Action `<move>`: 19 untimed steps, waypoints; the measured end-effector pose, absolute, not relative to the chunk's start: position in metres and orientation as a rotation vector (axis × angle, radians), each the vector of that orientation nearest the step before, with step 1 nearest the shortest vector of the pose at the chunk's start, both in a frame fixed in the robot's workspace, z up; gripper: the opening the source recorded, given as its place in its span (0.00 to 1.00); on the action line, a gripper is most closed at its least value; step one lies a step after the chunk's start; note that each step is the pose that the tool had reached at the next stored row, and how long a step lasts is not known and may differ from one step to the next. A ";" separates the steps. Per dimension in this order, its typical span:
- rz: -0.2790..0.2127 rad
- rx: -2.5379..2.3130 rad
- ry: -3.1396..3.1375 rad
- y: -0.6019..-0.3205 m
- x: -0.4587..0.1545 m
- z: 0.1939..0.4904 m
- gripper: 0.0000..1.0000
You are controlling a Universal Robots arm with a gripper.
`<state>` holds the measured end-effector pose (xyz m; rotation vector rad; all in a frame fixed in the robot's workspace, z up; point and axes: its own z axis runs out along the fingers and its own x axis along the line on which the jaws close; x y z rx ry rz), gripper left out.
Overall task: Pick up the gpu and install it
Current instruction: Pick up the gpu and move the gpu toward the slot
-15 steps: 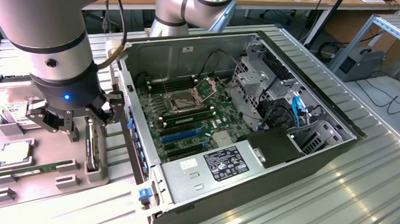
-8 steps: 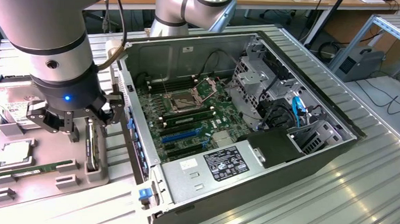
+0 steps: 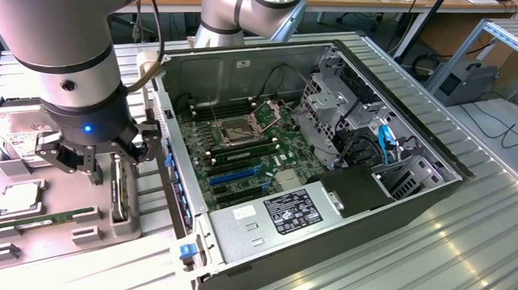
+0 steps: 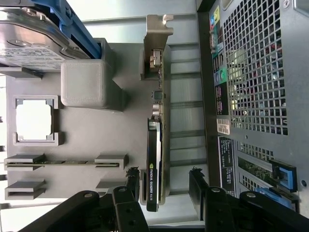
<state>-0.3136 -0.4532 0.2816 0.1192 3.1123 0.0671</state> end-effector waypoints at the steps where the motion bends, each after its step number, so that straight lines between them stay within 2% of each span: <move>1: 0.067 0.119 3.112 -0.453 -0.314 0.281 0.54; 19: 0.067 0.119 3.112 -0.453 -0.314 0.276 0.54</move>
